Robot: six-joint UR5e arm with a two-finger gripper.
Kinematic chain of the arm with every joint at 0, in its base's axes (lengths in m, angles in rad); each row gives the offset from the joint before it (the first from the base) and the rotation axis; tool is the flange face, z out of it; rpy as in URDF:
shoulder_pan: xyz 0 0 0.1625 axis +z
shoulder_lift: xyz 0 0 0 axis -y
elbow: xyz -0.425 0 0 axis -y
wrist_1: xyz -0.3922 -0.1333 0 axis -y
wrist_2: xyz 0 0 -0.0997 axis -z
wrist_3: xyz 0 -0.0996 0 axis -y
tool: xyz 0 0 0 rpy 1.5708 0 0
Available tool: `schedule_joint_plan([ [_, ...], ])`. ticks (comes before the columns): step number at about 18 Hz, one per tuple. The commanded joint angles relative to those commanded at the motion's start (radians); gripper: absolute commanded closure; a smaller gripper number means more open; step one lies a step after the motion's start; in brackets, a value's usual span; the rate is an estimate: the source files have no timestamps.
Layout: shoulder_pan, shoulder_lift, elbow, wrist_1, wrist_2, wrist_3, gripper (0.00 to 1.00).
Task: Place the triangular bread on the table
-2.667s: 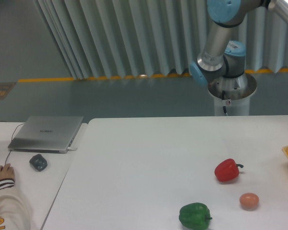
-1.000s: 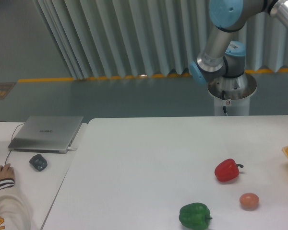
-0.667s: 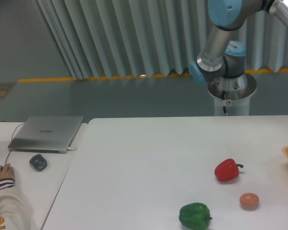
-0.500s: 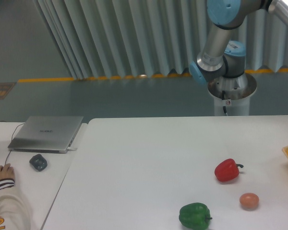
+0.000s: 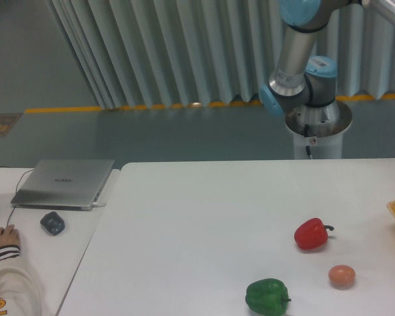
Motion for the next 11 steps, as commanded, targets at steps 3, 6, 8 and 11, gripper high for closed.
schedule_joint_plan([
  [3,-0.06,-0.008,0.006,0.012,-0.006,-0.14,0.74],
  [6,-0.098,-0.026,0.015,0.055,-0.028,-0.264,0.74],
  [8,-0.118,-0.032,0.011,0.101,-0.064,-0.364,0.74],
  [11,-0.141,-0.038,0.0,0.178,-0.139,-0.605,0.74],
])
